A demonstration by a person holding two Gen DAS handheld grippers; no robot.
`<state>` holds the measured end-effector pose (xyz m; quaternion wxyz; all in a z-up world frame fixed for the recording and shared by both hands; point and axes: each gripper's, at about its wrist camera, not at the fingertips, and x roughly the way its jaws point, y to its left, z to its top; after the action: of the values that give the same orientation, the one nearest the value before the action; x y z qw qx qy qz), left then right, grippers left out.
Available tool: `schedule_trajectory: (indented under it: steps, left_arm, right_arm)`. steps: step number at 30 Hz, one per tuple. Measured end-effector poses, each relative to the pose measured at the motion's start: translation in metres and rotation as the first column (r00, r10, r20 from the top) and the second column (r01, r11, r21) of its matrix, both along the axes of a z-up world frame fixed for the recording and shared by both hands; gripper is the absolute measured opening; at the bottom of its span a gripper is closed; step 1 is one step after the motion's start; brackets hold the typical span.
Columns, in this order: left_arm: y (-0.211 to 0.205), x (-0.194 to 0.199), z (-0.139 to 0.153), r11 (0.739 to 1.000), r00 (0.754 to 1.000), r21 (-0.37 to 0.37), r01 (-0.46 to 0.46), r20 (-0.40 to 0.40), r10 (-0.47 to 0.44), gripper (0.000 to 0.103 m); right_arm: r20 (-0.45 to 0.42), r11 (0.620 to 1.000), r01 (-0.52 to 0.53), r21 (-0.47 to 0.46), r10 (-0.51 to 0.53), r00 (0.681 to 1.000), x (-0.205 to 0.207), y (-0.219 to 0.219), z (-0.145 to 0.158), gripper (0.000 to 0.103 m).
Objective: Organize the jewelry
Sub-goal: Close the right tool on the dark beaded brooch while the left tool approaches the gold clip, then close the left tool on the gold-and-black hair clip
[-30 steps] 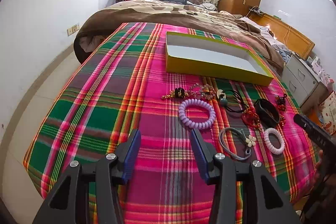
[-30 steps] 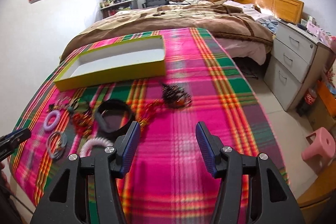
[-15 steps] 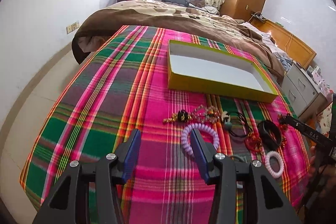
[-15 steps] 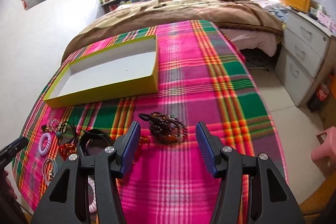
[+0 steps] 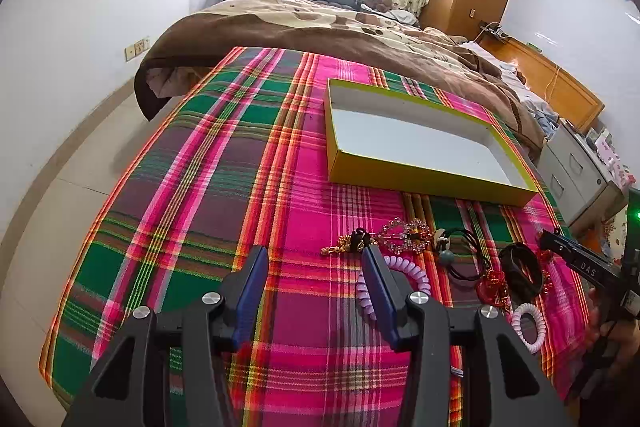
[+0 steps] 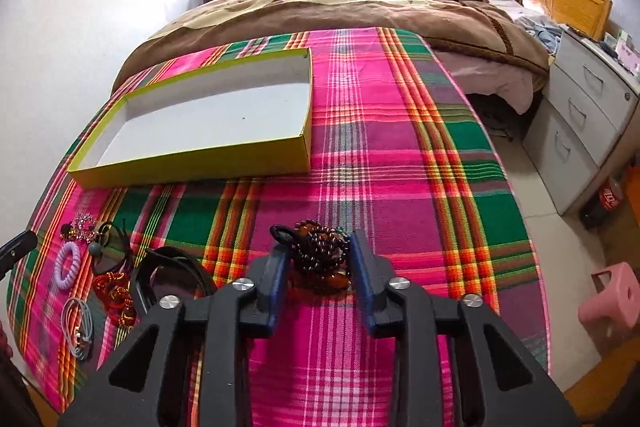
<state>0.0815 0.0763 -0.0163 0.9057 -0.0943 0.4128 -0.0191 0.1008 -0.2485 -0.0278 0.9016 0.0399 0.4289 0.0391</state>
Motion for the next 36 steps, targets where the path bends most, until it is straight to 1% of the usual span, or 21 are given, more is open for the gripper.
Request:
schedule_trajectory:
  steps: [1,2,4,6,9,11,14,18,25,27,28,30,31,32,36]
  left_arm:
    - [0.000,0.002,0.000,1.000,1.000,-0.005,0.010,-0.001,-0.010,0.048]
    - [-0.001,0.003,-0.001,1.000,1.000,-0.009,0.018,-0.002,-0.018,0.048]
    - [-0.002,0.009,-0.004,0.998,0.998,-0.044,0.055,-0.016,-0.055,0.048]
    - [-0.003,0.016,-0.008,0.995,0.997,-0.074,0.073,-0.032,-0.076,0.048]
    - [-0.009,0.024,-0.012,0.996,0.996,-0.027,0.080,-0.042,-0.081,0.048]
    - [-0.012,0.029,-0.014,0.995,0.994,-0.014,0.095,-0.047,-0.095,0.048]
    - [-0.017,0.037,-0.022,0.995,0.992,0.026,0.098,-0.085,-0.096,0.048]
    - [-0.022,0.041,-0.024,0.993,0.990,0.029,0.116,-0.081,-0.114,0.048]
    - [-0.033,0.049,-0.027,0.982,0.987,0.126,0.139,-0.103,-0.126,0.048]
    - [-0.033,0.046,-0.027,0.981,0.987,0.134,0.140,-0.104,-0.127,0.048]
    - [-0.032,0.046,-0.027,0.981,0.987,0.133,0.139,-0.104,-0.126,0.047]
    - [-0.032,0.043,-0.026,0.981,0.987,0.136,0.137,-0.103,-0.123,0.040]
    - [-0.032,0.041,-0.026,0.981,0.987,0.138,0.138,-0.101,-0.124,0.031]
    - [-0.032,0.040,-0.026,0.980,0.987,0.136,0.142,-0.100,-0.129,0.026]
    - [-0.029,0.038,-0.025,0.982,0.987,0.121,0.144,-0.096,-0.133,0.025]
  right_arm:
    - [0.006,1.000,0.003,0.003,-0.003,1.000,-0.001,-0.001,0.001,0.021]
    - [0.014,1.000,0.009,0.008,-0.009,1.000,0.000,-0.003,0.004,0.020]
    - [0.029,1.000,0.022,0.018,-0.023,0.999,-0.002,-0.005,0.007,0.020]
    - [0.039,0.999,0.031,0.029,-0.032,0.999,-0.002,-0.006,0.011,0.020]
    - [0.057,0.998,0.039,0.047,-0.042,0.998,-0.004,-0.010,0.019,0.020]
    - [0.062,0.998,0.040,0.050,-0.043,0.997,-0.006,-0.010,0.022,0.020]
    - [0.068,0.998,0.032,0.060,-0.036,0.997,-0.006,-0.010,0.026,0.020]
    - [0.072,0.998,0.023,0.066,-0.028,0.997,-0.006,-0.009,0.027,0.020]
    - [0.077,0.998,0.005,0.070,-0.010,0.997,-0.004,-0.005,0.027,0.020]
    - [0.077,0.997,0.002,0.071,-0.007,0.997,-0.004,-0.004,0.026,0.020]
    - [0.077,0.997,-0.001,0.072,-0.004,0.997,-0.005,-0.003,0.026,0.020]
    - [0.078,0.998,-0.003,0.070,-0.002,0.997,-0.005,-0.003,0.026,0.020]
    - [0.078,0.998,-0.005,0.069,0.000,0.997,-0.005,-0.002,0.025,0.020]
    - [0.078,0.998,-0.006,0.068,0.001,0.997,-0.005,-0.002,0.025,0.020]
    - [0.082,0.998,-0.011,0.065,0.005,0.997,-0.006,-0.001,0.026,0.020]
